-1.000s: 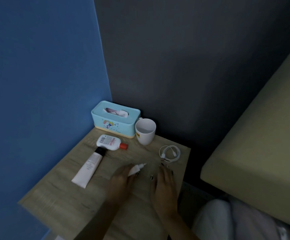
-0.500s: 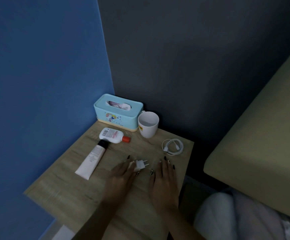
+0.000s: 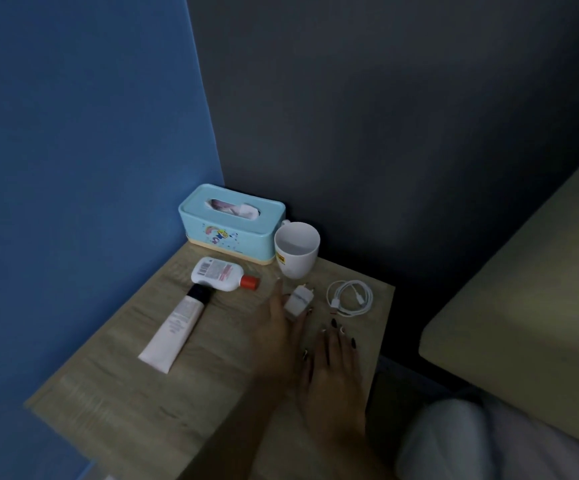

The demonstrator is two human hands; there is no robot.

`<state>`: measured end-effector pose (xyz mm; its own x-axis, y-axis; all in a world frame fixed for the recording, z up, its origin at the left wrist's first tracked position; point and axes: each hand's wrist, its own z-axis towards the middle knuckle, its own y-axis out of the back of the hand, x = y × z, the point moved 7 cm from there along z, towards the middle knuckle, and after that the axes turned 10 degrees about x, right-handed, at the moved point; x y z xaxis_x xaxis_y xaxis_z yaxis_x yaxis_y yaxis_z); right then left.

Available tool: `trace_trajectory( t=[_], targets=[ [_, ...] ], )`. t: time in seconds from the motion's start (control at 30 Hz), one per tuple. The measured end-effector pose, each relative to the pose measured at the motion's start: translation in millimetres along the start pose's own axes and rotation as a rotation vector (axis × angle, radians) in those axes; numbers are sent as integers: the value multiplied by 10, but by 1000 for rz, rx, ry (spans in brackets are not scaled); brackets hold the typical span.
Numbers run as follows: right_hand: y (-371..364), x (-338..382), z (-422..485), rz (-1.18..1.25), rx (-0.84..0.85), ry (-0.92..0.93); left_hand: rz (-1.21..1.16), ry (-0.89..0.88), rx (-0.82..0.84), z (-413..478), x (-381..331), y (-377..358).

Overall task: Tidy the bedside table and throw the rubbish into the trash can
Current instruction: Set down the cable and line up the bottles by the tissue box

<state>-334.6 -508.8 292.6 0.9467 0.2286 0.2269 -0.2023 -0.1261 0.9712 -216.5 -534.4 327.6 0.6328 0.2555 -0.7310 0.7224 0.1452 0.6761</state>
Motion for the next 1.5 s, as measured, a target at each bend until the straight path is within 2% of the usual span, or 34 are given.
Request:
trace_trajectory(
  t=[0.2, 0.33, 0.63, 1.2, 1.37, 1.4, 1.43, 1.47, 1.5],
  targets=[
    [-9, 16, 39, -28, -1, 8, 5, 17, 29, 268, 72, -279],
    [96, 53, 3, 25, -23, 27, -158, 39, -82, 280, 29, -193],
    [0, 20, -33, -32, 1, 42, -96, 6, -152, 212, 29, -202],
    [-93, -59, -47, -51, -25, 4, -148, 9, -112, 189, 31, -273],
    [-113, -77, -140, 117, -23, 43, -198, 1, -10, -129, 39, -147],
    [-133, -92, -98, 173, -51, 38, -179, 35, -14, -269, 100, -59],
    [-108, -158, -49, 220, -153, 38, -147, 31, -55, -390, 129, 6],
    [99, -220, 60, 309, -351, -27, -89, 38, -182, -497, 239, 181],
    [343, -312, 174, 501, -528, -205, -62, 30, -231, -514, 453, 305]
  ],
)
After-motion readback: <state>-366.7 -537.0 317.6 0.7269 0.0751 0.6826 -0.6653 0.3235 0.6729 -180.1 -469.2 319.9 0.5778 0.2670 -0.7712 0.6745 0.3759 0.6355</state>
